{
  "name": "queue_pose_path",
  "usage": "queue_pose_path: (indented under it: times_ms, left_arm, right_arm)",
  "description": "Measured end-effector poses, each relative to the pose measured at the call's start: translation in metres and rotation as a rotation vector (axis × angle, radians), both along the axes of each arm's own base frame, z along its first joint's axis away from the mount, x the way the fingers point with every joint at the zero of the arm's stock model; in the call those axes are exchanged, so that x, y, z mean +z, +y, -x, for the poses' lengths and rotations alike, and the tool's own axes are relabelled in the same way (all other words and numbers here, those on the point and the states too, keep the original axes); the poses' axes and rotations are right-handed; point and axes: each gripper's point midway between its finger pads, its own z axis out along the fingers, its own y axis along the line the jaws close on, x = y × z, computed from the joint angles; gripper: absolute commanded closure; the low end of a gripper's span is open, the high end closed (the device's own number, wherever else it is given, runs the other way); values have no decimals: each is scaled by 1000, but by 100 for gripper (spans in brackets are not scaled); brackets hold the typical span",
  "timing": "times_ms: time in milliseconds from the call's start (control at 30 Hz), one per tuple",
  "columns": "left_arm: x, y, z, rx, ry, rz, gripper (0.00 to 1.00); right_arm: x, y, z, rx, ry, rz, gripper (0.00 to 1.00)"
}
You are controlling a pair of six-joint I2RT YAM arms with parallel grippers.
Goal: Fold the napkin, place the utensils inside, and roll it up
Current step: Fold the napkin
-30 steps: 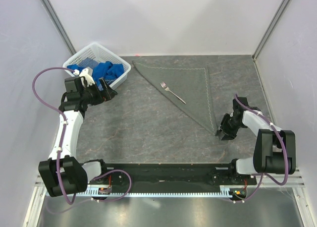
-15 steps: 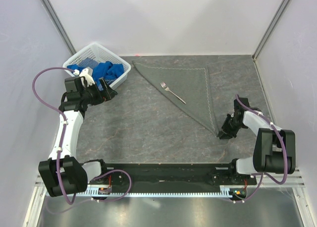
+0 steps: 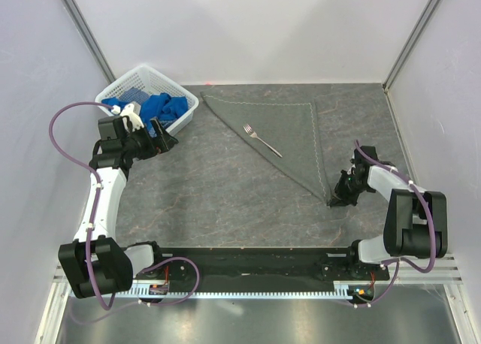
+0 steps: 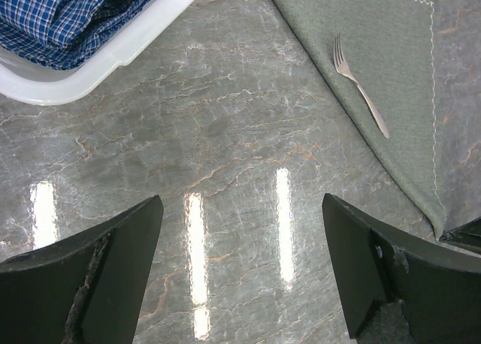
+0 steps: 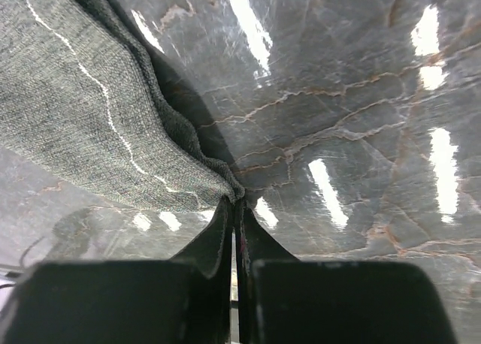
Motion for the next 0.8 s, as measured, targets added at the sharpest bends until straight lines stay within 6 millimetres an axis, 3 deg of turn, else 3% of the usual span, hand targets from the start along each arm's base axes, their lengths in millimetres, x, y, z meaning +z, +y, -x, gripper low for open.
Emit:
queue_pose_path:
  times_ms: [133, 367, 800]
  left_arm:
    - [0, 0, 0, 0, 0, 0, 6]
    - [0, 0, 0, 0, 0, 0, 6]
    - [0, -3, 0, -10, 0, 0, 6]
  right_arm:
    - [5, -11, -9, 8, -40, 67, 100]
    - [37, -38, -37, -22, -172, 201, 100]
    - [61, -82, -26, -156, -180, 246, 100]
